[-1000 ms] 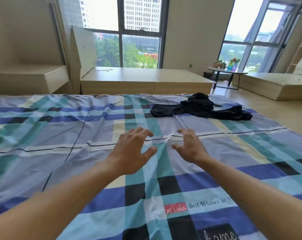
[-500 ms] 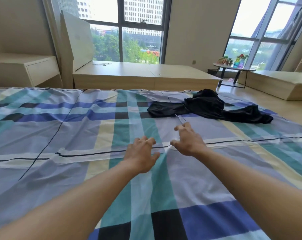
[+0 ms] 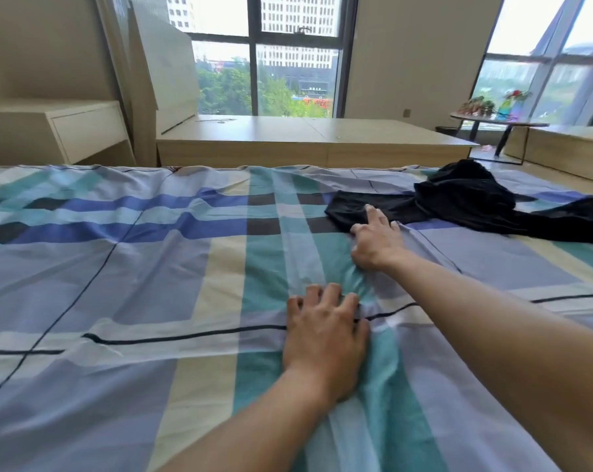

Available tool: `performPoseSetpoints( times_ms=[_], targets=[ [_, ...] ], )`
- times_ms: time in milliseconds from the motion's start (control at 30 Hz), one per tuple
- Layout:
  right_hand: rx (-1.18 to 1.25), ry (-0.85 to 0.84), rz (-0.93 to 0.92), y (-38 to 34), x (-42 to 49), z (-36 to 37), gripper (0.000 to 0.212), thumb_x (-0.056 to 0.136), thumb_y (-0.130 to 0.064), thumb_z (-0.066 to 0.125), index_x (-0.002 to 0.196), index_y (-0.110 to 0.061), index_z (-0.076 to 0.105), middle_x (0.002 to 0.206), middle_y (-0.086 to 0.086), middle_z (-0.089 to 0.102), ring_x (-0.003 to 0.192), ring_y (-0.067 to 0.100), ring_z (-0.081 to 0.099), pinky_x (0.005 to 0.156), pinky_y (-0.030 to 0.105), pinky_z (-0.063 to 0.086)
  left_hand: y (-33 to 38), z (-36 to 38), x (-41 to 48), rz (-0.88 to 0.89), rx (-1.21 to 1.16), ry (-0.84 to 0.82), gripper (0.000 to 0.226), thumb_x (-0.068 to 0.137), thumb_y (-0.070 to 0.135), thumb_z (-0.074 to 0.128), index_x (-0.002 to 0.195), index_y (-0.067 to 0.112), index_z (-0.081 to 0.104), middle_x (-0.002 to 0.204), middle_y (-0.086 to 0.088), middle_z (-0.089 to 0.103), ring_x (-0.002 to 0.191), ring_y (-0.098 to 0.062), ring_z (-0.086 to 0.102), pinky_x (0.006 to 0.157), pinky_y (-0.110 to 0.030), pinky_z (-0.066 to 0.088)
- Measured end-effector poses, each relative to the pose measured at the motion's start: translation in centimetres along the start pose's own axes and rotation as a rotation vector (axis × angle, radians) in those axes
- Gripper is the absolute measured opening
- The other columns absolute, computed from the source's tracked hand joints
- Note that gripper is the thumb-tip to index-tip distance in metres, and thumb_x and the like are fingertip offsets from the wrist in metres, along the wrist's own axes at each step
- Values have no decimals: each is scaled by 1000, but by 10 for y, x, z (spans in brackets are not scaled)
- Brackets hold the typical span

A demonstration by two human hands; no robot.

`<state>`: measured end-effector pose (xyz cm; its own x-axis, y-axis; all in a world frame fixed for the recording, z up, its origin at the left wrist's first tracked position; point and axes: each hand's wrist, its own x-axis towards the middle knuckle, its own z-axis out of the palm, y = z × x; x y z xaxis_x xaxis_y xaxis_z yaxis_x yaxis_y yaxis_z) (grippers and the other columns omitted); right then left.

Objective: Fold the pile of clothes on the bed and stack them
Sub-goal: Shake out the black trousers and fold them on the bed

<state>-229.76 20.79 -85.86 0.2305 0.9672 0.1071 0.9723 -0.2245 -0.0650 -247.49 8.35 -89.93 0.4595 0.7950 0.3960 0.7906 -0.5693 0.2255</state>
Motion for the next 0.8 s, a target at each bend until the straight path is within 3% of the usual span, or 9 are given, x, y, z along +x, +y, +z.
performPoseSetpoints(
  times_ms=[67, 133, 300, 400, 467, 567, 667, 733, 800],
  targets=[
    [-21, -30, 5, 4, 19, 3, 50, 91, -24, 47, 141, -18, 50, 168, 7, 2, 155, 27, 1, 123, 56, 2, 0, 0, -1, -7, -1, 3, 33, 95, 49, 37, 112, 30, 58, 123, 4, 54, 119, -25, 44, 97, -46, 35],
    [-14, -62, 8, 7, 26, 6, 54, 91, -23, 46, 144, -13, 47, 166, 6, 15, 153, 27, 15, 122, 59, 3, -2, 4, 0, -14, -8, -3, 33, 95, 48, 37, 114, 30, 57, 124, 3, 53, 119, -25, 42, 99, -47, 33],
    [445, -13, -70, -2, -45, -6, 60, 75, -23, 57, 134, -15, 62, 144, 5, 56, 133, 24, 51, 114, 36, 37, 0, 2, 1, -39, -40, 65, 37, 93, 46, 43, 123, 26, 53, 128, 2, 51, 121, -25, 45, 102, -46, 35],
    [795, -76, -92, -13, -129, -27, 61, 64, -26, 50, 119, -16, 73, 111, -2, 74, 104, 10, 66, 95, 29, 52, 6, -10, -17, -114, -75, 119, 69, 85, 37, 60, 146, 17, 34, 147, -7, 39, 133, -31, 41, 109, -46, 36],
    [969, -134, -106, -25, -189, -46, 57, 61, -21, 50, 111, -12, 77, 89, -8, 75, 83, 3, 65, 80, 23, 52, 8, -31, -37, -218, -140, 106, 95, 80, 42, 66, 154, 15, 13, 155, -11, 25, 139, -32, 34, 109, -47, 36],
    [1185, -258, -195, -51, -274, -78, 53, 60, -14, 50, 104, -8, 78, 83, -2, 74, 77, 3, 61, 72, 17, 47, 4, -73, -79, -225, -417, 68, 121, 67, 55, 71, 157, 21, -3, 160, -1, 15, 146, -17, 20, 117, -36, 28],
    [1328, -340, -283, -68, -336, -113, 48, 62, -14, 50, 101, -11, 79, 88, -2, 74, 82, 4, 60, 75, 15, 43, 3, -134, -125, -112, -592, 82, 104, 64, 50, 76, 152, 30, 26, 136, 15, 48, 122, -1, 47, 101, -21, 39],
    [1387, -346, -370, -76, -370, -137, 39, 63, -13, 52, 94, -10, 76, 84, -1, 69, 78, 6, 55, 72, 15, 40, 8, -180, -156, -53, -633, 56, 75, 66, 31, 81, 132, 41, 46, 100, 20, 65, 87, 0, 63, 75, -21, 49],
    [1432, -308, -428, -82, -398, -155, 31, 62, -9, 54, 89, -9, 69, 82, 9, 61, 76, 14, 52, 68, 20, 40, 14, -220, -184, 16, -603, 29, 44, 71, 19, 76, 102, 43, 57, 75, 19, 65, 65, -1, 59, 60, -27, 49]
  ],
)
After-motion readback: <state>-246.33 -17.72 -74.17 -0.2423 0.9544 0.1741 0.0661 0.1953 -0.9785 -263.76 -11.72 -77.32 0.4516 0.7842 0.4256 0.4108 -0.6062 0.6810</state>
